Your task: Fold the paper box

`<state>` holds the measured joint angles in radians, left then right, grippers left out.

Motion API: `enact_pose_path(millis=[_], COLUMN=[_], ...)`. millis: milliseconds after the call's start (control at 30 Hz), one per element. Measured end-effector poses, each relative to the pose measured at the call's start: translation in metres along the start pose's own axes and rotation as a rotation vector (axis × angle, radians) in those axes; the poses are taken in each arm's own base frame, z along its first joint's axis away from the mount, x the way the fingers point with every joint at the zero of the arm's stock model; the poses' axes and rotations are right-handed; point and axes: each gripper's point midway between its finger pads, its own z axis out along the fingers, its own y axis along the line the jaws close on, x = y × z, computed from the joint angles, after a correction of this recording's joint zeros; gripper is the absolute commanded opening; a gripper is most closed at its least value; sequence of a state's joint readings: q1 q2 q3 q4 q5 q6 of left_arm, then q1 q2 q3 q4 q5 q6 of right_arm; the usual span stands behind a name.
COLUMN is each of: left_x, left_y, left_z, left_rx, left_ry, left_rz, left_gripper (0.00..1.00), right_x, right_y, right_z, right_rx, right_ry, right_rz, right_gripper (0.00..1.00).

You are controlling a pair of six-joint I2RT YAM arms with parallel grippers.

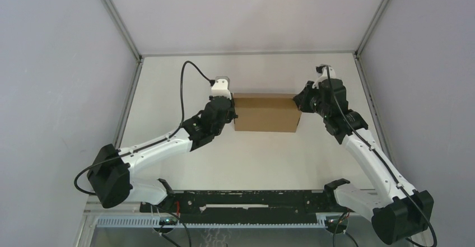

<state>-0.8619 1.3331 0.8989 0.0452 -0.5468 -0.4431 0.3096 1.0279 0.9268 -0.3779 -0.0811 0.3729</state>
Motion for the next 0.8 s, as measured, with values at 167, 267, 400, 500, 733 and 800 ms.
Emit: enact_pose_path(millis=[167, 267, 400, 500, 733, 800], left_x=[0.0, 0.0, 0.0, 0.0, 0.0, 0.001], left_y=[0.0, -0.001, -0.001, -0.001, -0.001, -0.002], left_z=[0.0, 0.0, 0.001, 0.001, 0.001, 0.0], left_rx=[0.002, 0.003, 0.004, 0.005, 0.008, 0.013], left_ry=[-0.003, -0.004, -0.008, -0.009, -0.007, -0.003], left_rz=[-0.002, -0.003, -0.005, -0.005, 0.0, 0.001], left_gripper=[0.04, 0.04, 0.04, 0.04, 0.15, 0.17], right_x=[-0.003, -0.006, -0.011, -0.016, -0.017, -0.015], right_y=[0.0, 0.0, 0.0, 0.002, 0.003, 0.003], right_z=[0.003, 0.003, 0.003, 0.003, 0.009, 0.011], right_rx=[0.004, 0.008, 0.01, 0.009, 0.014, 0.016], right_ry=[-0.012, -0.027, -0.048, -0.059, -0.053, -0.046], right_rz=[-0.001, -0.002, 0.0, 0.003, 0.012, 0.013], right_gripper=[0.1, 0.11, 0.11, 0.11, 0.1, 0.1])
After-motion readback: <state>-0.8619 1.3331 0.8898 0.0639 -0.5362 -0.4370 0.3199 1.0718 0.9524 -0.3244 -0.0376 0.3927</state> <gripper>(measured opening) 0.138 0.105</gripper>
